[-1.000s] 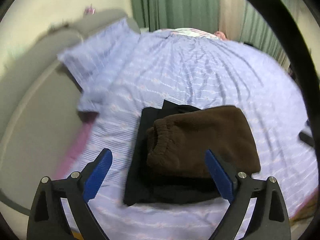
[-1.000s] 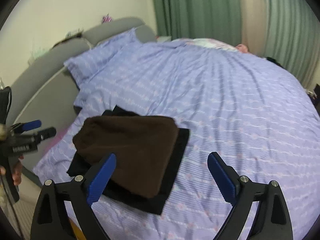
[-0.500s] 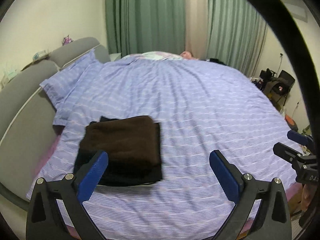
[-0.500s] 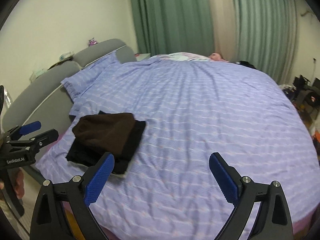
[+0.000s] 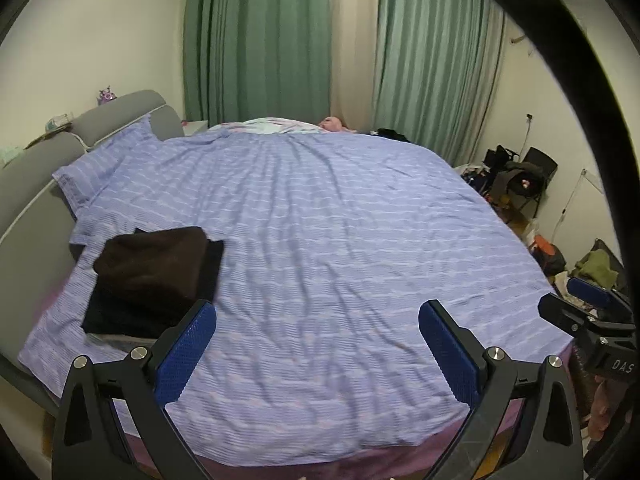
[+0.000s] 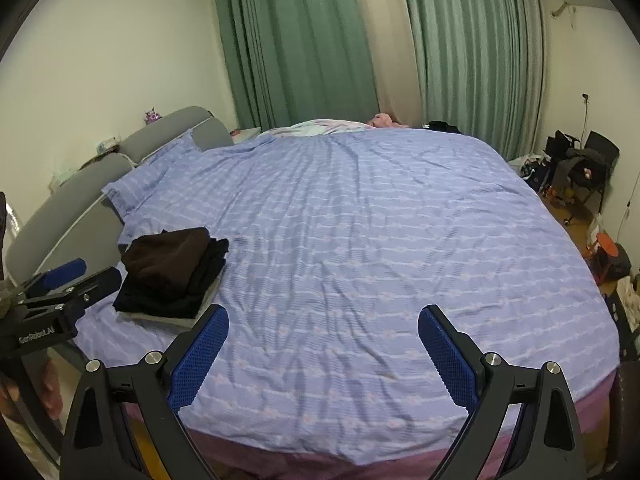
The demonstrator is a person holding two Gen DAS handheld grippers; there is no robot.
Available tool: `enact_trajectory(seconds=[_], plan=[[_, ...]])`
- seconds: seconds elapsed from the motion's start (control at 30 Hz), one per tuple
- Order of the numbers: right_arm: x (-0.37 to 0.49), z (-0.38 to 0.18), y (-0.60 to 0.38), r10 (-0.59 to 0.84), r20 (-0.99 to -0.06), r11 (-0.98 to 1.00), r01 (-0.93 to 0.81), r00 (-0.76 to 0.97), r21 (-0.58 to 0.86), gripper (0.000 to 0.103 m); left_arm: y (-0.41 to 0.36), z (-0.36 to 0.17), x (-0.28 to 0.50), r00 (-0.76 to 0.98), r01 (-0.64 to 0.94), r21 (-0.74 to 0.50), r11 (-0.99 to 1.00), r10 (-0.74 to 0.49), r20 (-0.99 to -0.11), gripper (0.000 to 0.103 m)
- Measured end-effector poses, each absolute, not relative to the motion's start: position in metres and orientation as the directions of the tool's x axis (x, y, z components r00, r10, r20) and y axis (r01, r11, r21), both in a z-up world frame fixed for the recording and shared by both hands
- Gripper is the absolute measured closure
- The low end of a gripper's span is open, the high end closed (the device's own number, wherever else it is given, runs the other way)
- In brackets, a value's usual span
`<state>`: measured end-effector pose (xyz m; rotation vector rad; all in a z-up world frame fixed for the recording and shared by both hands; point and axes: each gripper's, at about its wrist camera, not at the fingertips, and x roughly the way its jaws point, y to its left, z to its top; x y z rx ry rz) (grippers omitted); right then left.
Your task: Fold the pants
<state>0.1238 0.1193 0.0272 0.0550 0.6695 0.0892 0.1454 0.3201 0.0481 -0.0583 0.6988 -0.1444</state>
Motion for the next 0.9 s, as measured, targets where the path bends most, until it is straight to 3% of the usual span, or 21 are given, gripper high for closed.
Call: enact_trajectory(seconds=[0.27,0.9], plan=[[0.091,0.037,0.058,0.1,-0.601,0.994,-0.049,0.793,0.101,0.007,0.256,0.062,0.117,0.769,0.13,-0.096,0.987,-0.162,-0.619,0.0],[0.051,0.055,0.016,0.06,-0.548,0.995,-0.007,0.834,0.098,0.007,0.2,0.085,0.092,0.804,0.23,-0.032,0.973,-0.208,-0.557,0.0]])
